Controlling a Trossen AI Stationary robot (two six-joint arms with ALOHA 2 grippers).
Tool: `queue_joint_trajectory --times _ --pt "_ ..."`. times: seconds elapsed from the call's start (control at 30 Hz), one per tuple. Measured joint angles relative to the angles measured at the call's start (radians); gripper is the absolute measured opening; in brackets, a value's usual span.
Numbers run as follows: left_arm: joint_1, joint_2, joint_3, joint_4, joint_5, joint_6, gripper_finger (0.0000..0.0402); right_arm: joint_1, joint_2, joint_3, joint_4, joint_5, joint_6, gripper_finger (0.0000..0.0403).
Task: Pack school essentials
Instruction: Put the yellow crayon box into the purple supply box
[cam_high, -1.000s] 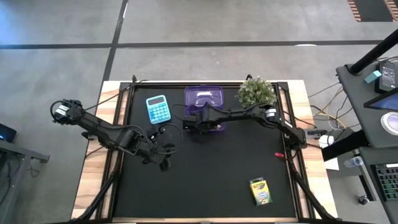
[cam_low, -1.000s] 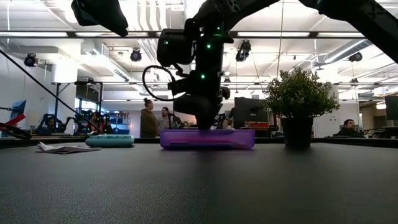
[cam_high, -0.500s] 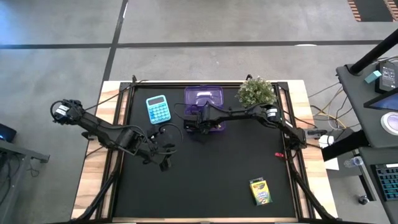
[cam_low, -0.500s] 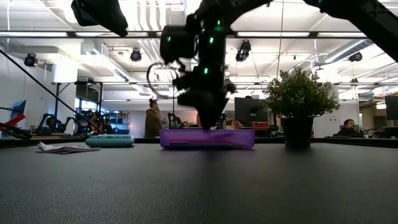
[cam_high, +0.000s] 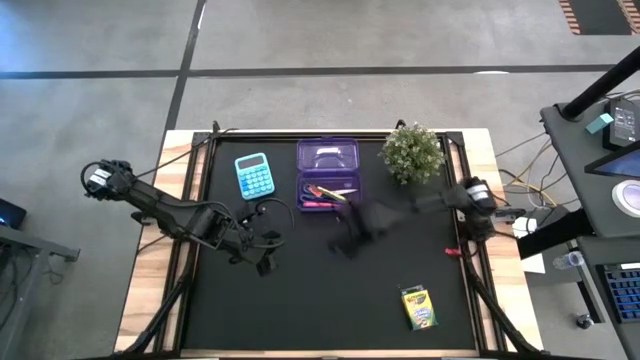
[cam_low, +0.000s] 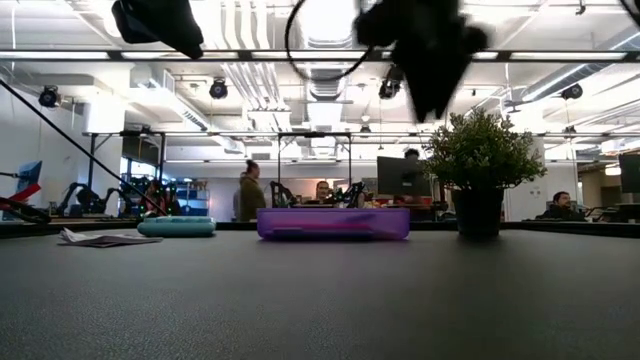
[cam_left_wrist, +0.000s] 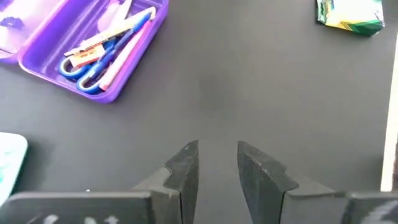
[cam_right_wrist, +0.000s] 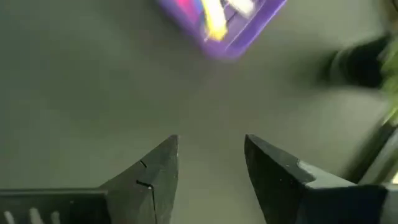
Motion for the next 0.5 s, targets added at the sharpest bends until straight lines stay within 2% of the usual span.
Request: queue_joint_trajectory --times 0.1,0.27,0.5 --pt "0.000 0.000 0.000 0.011 0.013 0.000 0.0092 0.124 -0.044 -0.063 0.000 -0.040 0.203 0.0183" --pt "-0.001 0.000 -0.001 0.090 0.035 0.008 0.0092 0.306 -0.066 -0.142 0.001 -0.201 0.509 0.0208" --pt "-0.007 0.021 -0.001 0.201 0.075 0.036 0.0092 0.481 -0.065 -0.255 0.023 -0.435 0.795 0.0230"
